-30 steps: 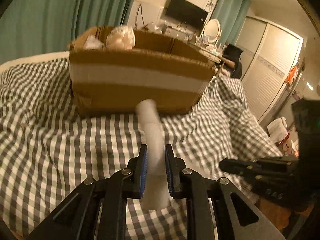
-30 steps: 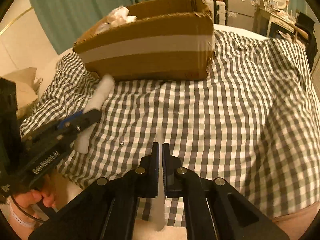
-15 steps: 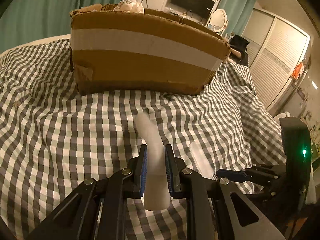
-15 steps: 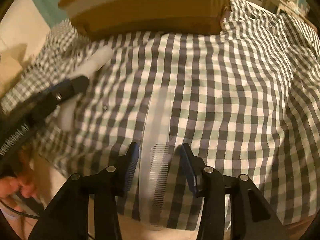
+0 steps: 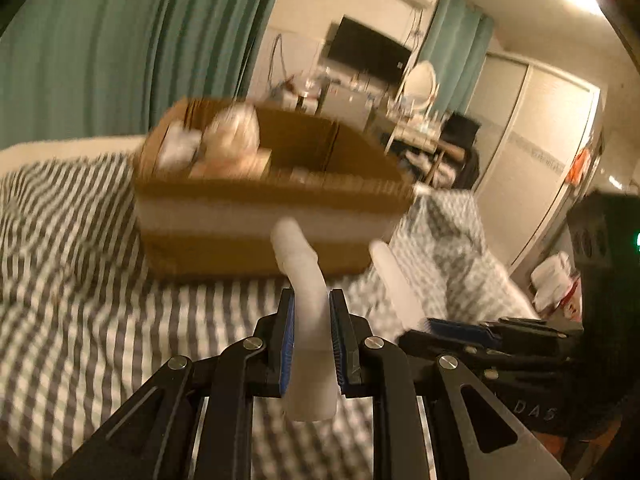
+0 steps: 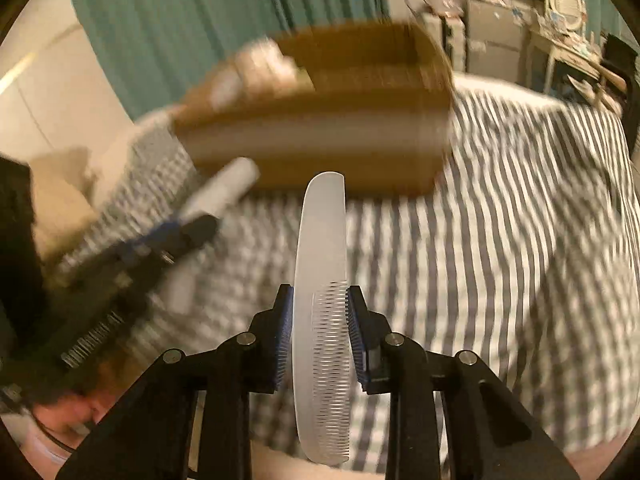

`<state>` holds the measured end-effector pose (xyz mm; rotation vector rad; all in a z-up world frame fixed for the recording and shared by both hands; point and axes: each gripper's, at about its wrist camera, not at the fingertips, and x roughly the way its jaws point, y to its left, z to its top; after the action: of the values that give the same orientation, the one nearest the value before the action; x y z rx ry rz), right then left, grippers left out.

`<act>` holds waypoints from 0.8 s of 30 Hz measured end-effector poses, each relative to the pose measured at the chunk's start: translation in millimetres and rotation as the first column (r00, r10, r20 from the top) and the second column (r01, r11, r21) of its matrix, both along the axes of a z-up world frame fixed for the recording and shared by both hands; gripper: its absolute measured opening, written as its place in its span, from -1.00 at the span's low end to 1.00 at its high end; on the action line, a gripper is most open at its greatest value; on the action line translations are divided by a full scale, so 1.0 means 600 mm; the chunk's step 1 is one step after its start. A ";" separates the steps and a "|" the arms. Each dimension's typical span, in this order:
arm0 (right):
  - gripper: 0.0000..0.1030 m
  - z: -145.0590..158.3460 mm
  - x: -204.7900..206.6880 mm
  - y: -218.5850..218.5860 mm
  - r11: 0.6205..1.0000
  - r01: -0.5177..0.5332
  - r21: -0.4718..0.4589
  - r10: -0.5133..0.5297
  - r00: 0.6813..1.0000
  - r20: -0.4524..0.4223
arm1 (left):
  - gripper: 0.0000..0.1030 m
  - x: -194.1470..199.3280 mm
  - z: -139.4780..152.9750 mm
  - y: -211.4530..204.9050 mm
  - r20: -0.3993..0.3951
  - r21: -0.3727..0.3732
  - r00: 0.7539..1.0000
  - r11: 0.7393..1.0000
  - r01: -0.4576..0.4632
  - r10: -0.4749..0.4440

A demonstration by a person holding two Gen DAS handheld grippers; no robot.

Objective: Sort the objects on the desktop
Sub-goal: 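Carry the foam tube and white comb into the cardboard box and release both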

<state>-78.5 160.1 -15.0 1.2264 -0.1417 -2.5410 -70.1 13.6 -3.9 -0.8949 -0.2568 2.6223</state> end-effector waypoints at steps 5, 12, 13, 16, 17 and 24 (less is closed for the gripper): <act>-0.50 0.110 -0.073 -0.003 0.999 0.001 -0.039 -0.006 0.990 -0.141 | -0.67 -0.059 0.092 0.016 -0.093 -0.034 0.996 0.999 0.001 -0.005; -0.12 0.161 -0.208 0.006 0.996 0.056 -0.070 -0.072 0.966 -0.247 | 0.07 -0.214 0.136 -0.006 -0.112 -0.082 0.990 0.992 -0.095 0.086; 0.48 0.160 -0.225 0.011 0.994 0.081 -0.069 -0.096 0.961 -0.258 | 0.78 -0.228 0.134 -0.014 -0.113 -0.092 0.986 0.987 -0.133 0.123; 0.76 0.155 -0.238 0.031 0.992 0.108 -0.057 -0.120 0.949 -0.291 | 1.00 -0.242 0.129 -0.048 -0.168 -0.046 0.957 0.968 -0.246 0.236; 0.76 0.149 -0.234 0.037 0.992 0.113 -0.054 -0.123 0.947 -0.295 | 1.00 -0.245 0.123 -0.058 -0.150 -0.032 0.959 0.969 -0.246 0.238; 0.97 0.100 -0.164 0.044 0.983 0.179 0.050 -0.156 0.943 -0.295 | 1.00 -0.220 0.059 -0.077 -0.035 -0.101 0.944 0.939 -0.329 0.327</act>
<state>-177.0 186.7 44.9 0.8834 -0.0848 -2.8660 -202.2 -32.5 31.2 -0.9325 -0.2863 2.9748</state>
